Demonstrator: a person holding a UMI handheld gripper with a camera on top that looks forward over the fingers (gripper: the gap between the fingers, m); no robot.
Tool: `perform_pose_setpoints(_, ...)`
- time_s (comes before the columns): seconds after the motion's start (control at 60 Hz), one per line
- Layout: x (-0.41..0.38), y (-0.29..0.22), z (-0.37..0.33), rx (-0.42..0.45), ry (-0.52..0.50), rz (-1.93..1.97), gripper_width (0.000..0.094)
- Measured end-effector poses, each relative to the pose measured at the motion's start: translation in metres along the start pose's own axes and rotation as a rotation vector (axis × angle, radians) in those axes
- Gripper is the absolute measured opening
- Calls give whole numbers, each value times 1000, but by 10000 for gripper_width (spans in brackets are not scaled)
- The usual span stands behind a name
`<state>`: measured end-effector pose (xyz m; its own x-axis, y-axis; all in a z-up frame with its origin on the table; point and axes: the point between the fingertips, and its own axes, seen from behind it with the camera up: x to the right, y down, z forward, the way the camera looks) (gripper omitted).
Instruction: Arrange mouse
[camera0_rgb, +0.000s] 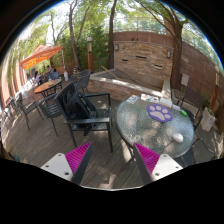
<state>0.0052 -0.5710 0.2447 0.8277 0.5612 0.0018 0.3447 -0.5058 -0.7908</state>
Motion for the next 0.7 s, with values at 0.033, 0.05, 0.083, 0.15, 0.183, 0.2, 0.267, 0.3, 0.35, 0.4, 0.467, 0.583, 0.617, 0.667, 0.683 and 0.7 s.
perform_pose_setpoints(0.033,3,2,0,-4,9,2,846)
perform_pose_setpoints(0.05,5,3,0,-8,13,3,845)
perform_pose_setpoints(0.083,10,6,1,-15,20,7,845)
perform_pose_setpoints(0.15,18,18,1,-28,38,19,843)
perform_pose_setpoints(0.183,27,25,3,-36,43,25,841)
perform_pose_setpoints(0.2,33,29,4,-42,46,29,843)
perform_pose_setpoints(0.267,57,49,8,-68,61,46,839)
perform_pose_setpoints(0.3,71,59,11,-82,70,55,840)
perform_pose_setpoints(0.35,96,75,16,-101,90,66,839)
perform_pose_setpoints(0.4,125,90,23,-118,115,76,845)
perform_pose_setpoints(0.467,167,109,32,-138,158,88,843)
perform_pose_setpoints(0.583,252,124,56,-136,248,121,847)
perform_pose_setpoints(0.617,278,125,65,-129,274,131,848)
perform_pose_setpoints(0.667,317,126,81,-117,312,140,841)
perform_pose_setpoints(0.683,330,125,86,-112,326,141,843)
perform_pose_setpoints(0.7,343,124,91,-106,339,142,843)
